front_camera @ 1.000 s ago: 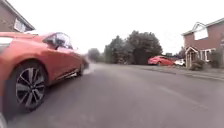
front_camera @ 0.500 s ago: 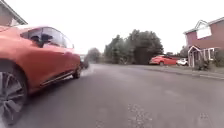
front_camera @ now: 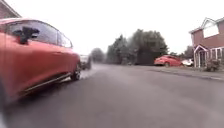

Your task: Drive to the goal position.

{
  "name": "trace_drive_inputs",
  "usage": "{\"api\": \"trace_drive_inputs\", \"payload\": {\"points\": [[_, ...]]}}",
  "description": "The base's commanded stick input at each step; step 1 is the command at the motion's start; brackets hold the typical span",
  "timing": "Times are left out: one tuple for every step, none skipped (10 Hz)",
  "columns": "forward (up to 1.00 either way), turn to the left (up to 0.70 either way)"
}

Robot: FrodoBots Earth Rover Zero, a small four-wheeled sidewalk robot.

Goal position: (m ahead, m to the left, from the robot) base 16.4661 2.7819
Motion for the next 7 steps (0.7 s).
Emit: {"api": "trace_drive_inputs", "payload": {"points": [[1.00,0.00],[1.00,0.00],[1.00,0.00],[1.00,0.00],[1.00,0.00],[1.00,0.00],[1.00,0.00]]}}
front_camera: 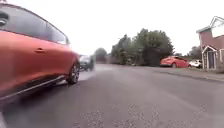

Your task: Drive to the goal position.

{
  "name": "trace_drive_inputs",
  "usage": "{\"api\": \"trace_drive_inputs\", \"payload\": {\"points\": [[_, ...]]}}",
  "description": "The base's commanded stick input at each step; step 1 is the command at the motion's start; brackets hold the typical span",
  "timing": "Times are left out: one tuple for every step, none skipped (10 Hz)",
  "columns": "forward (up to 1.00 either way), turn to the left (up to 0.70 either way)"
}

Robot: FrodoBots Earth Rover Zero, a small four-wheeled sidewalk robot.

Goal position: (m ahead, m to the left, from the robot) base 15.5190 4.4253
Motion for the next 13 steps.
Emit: {"api": "trace_drive_inputs", "payload": {"points": [[1.00,0.00],[1.00,0.00],[1.00,0.00],[1.00,0.00],[1.00,0.00],[1.00,0.00],[1.00,0.00],[1.00,0.00],[1.00,0.00],[1.00,0.00],[1.00,0.00],[1.00,0.00],[1.00,0.00]]}}
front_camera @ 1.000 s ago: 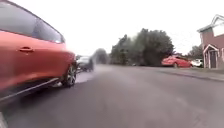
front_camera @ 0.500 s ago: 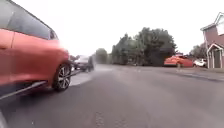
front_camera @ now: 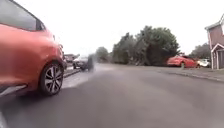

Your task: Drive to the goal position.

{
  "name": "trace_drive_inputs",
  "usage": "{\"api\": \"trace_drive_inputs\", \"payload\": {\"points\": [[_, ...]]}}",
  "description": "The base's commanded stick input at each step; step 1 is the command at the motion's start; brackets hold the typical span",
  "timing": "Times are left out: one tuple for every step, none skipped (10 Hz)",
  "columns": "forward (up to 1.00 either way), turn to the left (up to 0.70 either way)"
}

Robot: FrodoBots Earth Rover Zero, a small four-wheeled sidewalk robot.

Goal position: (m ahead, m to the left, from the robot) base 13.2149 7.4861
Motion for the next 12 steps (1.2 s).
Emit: {"api": "trace_drive_inputs", "payload": {"points": [[1.00,0.00],[1.00,0.00],[1.00,0.00],[1.00,0.00],[1.00,0.00],[1.00,0.00],[1.00,0.00],[1.00,0.00],[1.00,0.00],[1.00,0.00],[1.00,0.00],[1.00,0.00]]}}
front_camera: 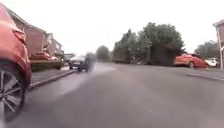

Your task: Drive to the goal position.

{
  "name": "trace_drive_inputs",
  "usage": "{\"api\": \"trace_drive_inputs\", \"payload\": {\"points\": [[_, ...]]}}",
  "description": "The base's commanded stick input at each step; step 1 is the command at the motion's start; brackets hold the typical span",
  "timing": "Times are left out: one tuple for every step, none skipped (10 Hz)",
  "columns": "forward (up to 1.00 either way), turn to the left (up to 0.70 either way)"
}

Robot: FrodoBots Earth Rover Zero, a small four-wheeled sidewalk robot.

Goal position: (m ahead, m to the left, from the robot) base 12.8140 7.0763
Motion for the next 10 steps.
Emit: {"api": "trace_drive_inputs", "payload": {"points": [[1.00,0.00],[1.00,0.00],[1.00,0.00],[1.00,0.00],[1.00,0.00],[1.00,0.00],[1.00,0.00],[1.00,0.00],[1.00,0.00],[1.00,0.00]]}}
